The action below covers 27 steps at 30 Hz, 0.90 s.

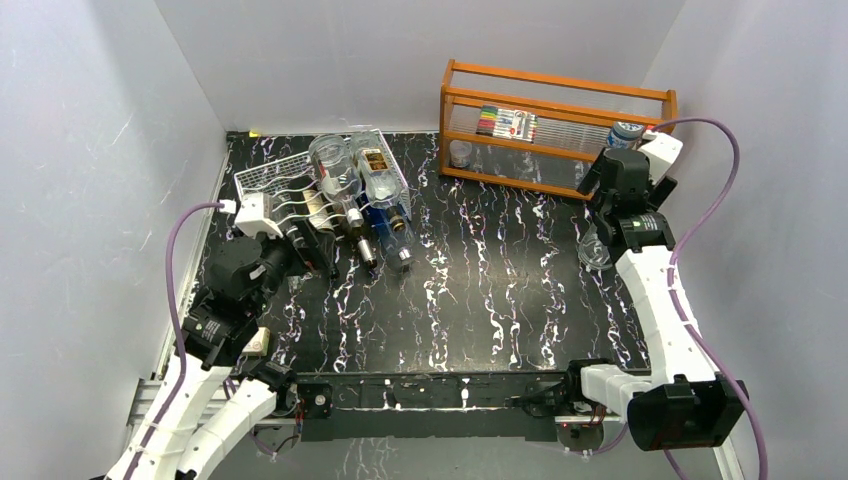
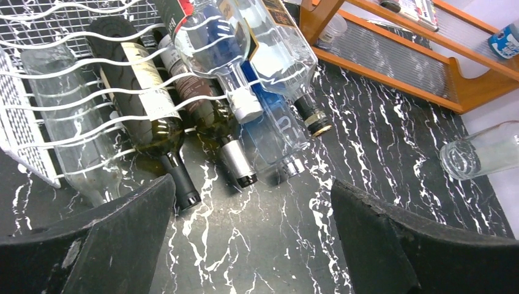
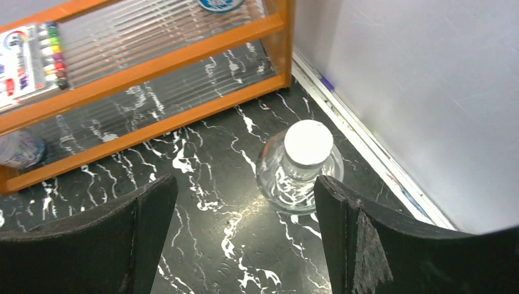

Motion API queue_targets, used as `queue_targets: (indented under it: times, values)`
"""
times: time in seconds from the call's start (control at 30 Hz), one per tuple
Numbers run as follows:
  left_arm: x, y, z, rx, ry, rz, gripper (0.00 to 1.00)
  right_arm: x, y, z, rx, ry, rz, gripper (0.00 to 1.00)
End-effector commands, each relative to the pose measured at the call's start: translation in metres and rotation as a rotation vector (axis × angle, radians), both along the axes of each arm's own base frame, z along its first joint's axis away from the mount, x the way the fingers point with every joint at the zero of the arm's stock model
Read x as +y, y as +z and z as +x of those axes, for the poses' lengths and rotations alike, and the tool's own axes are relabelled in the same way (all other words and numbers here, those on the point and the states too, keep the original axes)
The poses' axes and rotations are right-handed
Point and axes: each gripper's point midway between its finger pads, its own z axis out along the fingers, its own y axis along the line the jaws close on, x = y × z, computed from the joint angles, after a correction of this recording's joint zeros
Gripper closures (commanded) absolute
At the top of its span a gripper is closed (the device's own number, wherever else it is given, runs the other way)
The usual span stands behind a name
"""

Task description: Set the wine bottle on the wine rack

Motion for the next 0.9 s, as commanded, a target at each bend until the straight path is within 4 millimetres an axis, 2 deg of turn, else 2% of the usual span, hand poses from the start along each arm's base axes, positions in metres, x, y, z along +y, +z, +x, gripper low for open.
queue_targets:
  times: [0.0,0.27,0.4,0.57,0.73,0.87]
  values:
    - [-0.007,0.006,-0.004,-0.016,-0.029,-0.055,0.02,-0.015,-0.006,0.002,-0.026,-0.052,0.057,0.08]
    - [-0.011,-0.008,-0.007,0.001,-0.049,-0.069,0.02,-0.047,-0.017,0.0,-0.013,-0.135,0.056,0.08]
    - [-0.01,-0.01,-0.007,-0.008,-0.048,-0.07,0.02,-0.049,-0.015,0.014,0.006,-0.054,0.075,0.15]
    - [-0.006,-0.009,-0.01,-0.031,-0.038,-0.07,0.02,-0.041,-0.032,0.027,0.07,0.014,0.096,0.21]
    - [-0.004,-0.011,-0.011,-0.034,-0.032,-0.069,0.02,-0.048,-0.039,0.026,0.096,-0.008,0.064,0.37]
    - [-0.003,-0.013,-0.012,-0.03,-0.031,-0.061,0.02,-0.053,-0.036,0.024,0.094,-0.022,0.031,0.41]
